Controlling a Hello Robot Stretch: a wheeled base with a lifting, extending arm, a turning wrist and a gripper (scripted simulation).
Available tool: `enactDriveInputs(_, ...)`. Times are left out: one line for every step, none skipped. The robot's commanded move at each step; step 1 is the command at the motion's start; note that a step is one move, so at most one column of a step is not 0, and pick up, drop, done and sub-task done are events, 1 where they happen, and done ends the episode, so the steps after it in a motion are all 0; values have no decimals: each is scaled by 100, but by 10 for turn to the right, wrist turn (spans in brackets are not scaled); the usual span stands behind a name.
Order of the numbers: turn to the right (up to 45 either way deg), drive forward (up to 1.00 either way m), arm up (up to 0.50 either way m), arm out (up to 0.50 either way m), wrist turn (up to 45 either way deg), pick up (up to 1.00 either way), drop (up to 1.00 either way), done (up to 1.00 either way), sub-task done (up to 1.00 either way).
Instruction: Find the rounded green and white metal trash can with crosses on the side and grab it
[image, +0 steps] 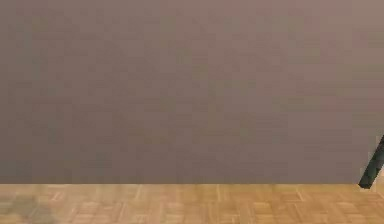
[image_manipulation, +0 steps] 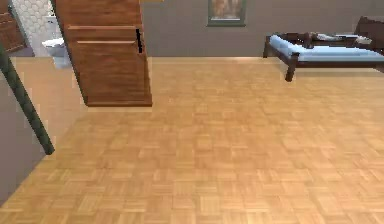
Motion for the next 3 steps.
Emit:
enactDriveInputs(450, 0, 0, 0, 0, 0, 0, 0, 0)
enactDriveInputs(120, 0, 0, 0, 0, 0, 0, 0, 0)
enactDriveInputs(0, 100, 0, 0, 0, 0, 0, 0, 0)
